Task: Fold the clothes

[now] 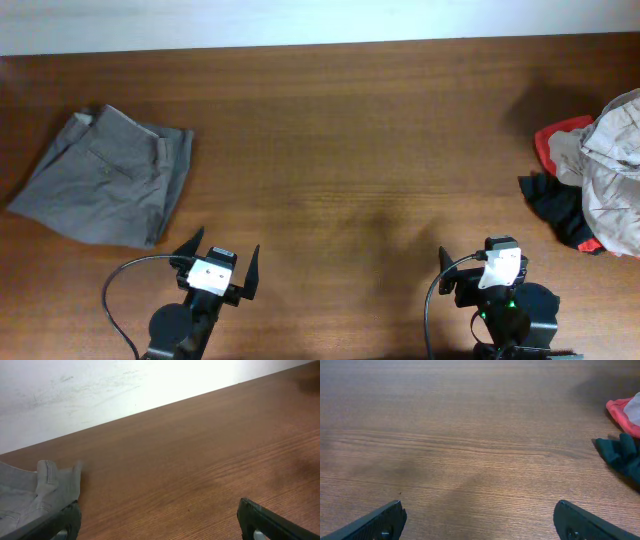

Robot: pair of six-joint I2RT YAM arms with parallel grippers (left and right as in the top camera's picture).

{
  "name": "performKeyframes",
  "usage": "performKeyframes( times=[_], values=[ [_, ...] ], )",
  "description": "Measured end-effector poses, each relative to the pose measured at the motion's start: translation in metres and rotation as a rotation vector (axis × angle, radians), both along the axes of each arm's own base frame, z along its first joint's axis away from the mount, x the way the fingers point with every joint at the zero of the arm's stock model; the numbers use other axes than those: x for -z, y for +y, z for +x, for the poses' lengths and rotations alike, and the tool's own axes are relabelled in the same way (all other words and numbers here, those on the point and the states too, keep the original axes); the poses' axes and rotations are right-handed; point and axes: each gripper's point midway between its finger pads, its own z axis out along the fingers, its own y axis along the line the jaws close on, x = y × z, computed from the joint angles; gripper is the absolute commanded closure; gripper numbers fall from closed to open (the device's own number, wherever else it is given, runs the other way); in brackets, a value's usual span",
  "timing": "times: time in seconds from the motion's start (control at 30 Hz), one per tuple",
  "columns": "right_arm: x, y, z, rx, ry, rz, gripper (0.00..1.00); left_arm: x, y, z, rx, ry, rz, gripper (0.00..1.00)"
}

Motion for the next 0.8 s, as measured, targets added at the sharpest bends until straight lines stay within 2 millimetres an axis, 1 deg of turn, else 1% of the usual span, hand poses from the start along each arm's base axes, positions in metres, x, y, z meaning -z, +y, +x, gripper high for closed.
performKeyframes(
  times=[0.8],
  values=[
    [0.0,0.0,0.0,0.0,0.0,0.0,0.01,-0.0001,-0.0008,-0.0002,0.005,0.0,-0.001,0.01]
  ],
)
